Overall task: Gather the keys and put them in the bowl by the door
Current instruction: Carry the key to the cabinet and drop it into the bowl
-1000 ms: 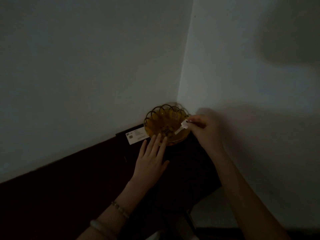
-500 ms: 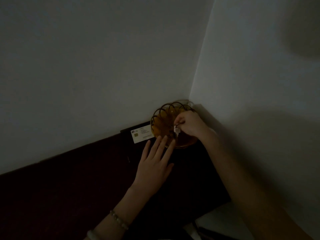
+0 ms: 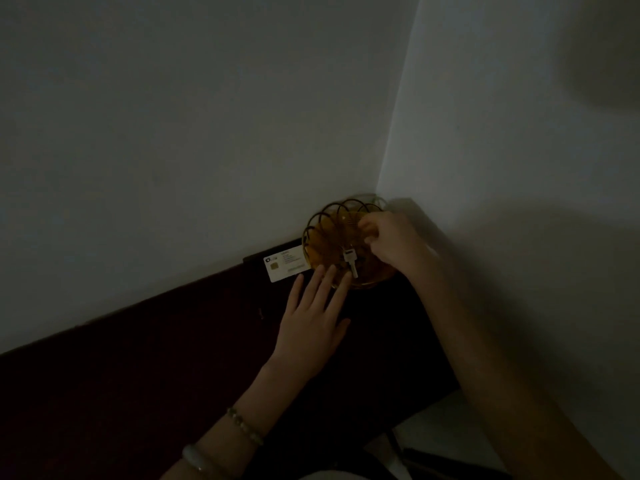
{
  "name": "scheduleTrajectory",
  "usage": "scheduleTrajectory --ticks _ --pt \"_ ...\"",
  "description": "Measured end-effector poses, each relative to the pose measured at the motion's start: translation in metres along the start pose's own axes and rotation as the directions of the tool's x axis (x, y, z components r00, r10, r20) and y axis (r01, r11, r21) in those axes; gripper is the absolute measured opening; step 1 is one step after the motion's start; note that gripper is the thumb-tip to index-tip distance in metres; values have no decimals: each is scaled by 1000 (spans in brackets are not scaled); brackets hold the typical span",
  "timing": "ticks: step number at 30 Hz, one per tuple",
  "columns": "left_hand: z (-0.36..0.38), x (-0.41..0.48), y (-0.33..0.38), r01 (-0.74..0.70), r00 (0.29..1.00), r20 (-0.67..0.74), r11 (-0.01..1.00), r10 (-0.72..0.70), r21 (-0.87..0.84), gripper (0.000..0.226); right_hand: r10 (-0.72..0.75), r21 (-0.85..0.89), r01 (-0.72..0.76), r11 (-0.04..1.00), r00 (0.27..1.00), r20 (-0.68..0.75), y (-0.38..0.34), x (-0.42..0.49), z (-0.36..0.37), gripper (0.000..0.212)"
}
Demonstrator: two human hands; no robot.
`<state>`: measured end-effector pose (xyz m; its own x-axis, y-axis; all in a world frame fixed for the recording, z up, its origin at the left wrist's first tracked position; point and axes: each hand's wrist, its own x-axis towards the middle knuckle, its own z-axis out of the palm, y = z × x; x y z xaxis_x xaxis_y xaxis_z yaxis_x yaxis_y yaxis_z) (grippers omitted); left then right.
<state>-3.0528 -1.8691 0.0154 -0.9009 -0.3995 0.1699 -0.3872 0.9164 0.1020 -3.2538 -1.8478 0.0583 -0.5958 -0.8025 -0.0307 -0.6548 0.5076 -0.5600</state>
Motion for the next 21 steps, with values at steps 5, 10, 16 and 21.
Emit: scheduleTrajectory --ticks 5,10,16,21 --pt "-5 0 -1 -16 1000 26 1000 16 -7 67 -90 -4 90 996 993 -79 -16 -52 -25 34" --pt "-24 -6 0 -56 998 -26 998 55 -39 66 -107 -54 98 994 975 -195 -34 -115 -35 47" --pt "-59 -45 6 -160 974 -178 982 140 -100 66 -80 -183 21 983 943 -322 -57 -200 -18 62" --pt "-83 -96 9 -241 938 -280 965 205 -102 67 -17 -273 -92 958 928 -372 -80 -264 6 67"
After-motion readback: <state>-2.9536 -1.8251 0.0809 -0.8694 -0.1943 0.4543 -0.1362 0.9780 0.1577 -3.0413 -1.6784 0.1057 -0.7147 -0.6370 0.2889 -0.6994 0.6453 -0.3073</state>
